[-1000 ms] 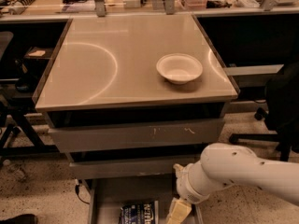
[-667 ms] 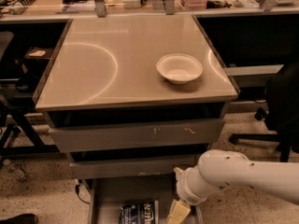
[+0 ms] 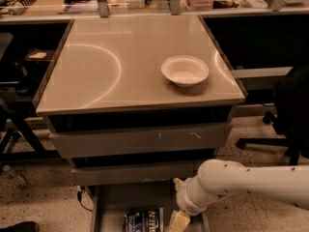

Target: Pick blue chip bag from bottom drawer and place on counter

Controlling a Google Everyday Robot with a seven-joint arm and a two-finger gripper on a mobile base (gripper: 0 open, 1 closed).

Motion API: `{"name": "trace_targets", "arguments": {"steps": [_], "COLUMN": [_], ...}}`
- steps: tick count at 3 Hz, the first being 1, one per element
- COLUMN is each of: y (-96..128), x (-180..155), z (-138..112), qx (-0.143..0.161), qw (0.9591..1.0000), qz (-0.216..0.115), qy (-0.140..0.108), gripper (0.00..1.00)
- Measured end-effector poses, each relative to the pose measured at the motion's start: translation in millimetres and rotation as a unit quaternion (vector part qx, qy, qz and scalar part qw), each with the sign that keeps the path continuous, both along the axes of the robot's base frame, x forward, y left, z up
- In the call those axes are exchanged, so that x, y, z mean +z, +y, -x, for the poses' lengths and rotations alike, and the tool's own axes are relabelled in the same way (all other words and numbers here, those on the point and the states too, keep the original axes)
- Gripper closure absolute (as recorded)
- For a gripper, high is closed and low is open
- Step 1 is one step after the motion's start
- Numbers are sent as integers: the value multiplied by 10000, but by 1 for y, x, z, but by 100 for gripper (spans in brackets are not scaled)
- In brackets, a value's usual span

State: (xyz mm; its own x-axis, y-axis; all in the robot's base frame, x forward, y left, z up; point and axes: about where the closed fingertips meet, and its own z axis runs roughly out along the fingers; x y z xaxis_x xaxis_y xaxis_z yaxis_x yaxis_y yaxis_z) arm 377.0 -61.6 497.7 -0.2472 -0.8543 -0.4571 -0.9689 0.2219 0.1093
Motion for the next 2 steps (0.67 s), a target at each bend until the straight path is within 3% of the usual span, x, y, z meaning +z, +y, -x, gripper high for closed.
{"name": "trace_targets", "arguments": {"steps": [1,2], "y": [22,46], "x": [-49,-104], "z": [-3,4], "qx": [122,182], "qw": [9994,9970], "qz": [-291,-556], "qy": [166,507], "gripper": [0,0]}}
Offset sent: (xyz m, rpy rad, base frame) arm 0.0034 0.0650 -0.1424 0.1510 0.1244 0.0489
